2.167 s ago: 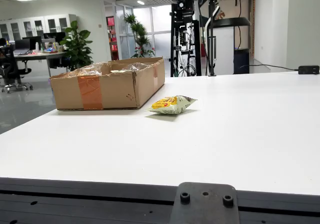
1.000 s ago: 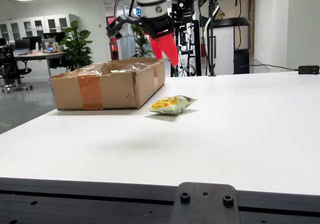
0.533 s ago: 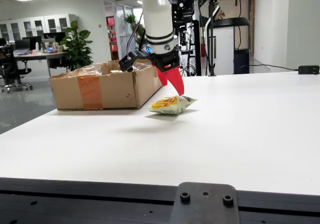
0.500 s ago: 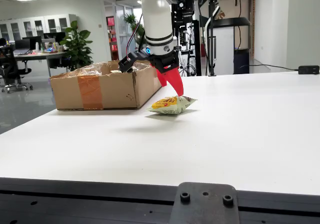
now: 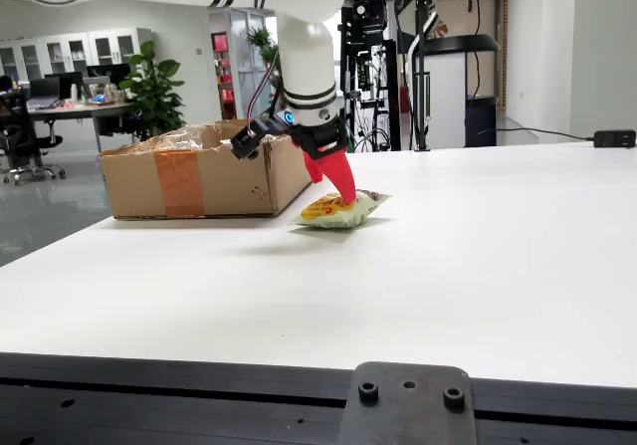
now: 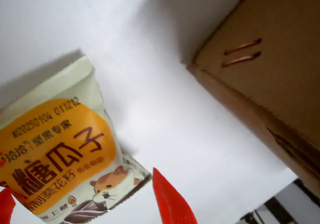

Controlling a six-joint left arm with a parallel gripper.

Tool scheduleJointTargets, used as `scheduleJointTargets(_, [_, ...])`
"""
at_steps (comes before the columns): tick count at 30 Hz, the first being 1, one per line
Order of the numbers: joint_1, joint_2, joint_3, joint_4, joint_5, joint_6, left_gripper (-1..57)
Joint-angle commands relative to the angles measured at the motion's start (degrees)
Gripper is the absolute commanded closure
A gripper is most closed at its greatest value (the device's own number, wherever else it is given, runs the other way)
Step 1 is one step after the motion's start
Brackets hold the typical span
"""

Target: Grasp a snack and put it in the bin.

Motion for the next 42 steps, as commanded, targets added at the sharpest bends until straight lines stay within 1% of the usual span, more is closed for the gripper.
scheduleJointTargets(1, [-0.4, 1.1, -0.8, -0.2, -0.1, 0.0, 5.4])
scheduleJointTargets(16, [-1.3, 2.6, -0.7, -0.4, -0.2, 0.0, 5.8])
scheduleJointTargets(21, [-1.8, 2.8, -0.3, -0.4, -0.2, 0.0, 7.5])
scheduleJointTargets(27, [-2.4, 2.9, 0.1, 0.0, -0.3, 0.0, 11.1])
scheduleJointTargets(33, [-3.1, 2.9, 0.3, 0.4, -0.3, 0.0, 18.4])
scheduleJointTargets(42, [-3.8, 2.9, 0.2, -0.2, -0.4, 0.0, 33.8])
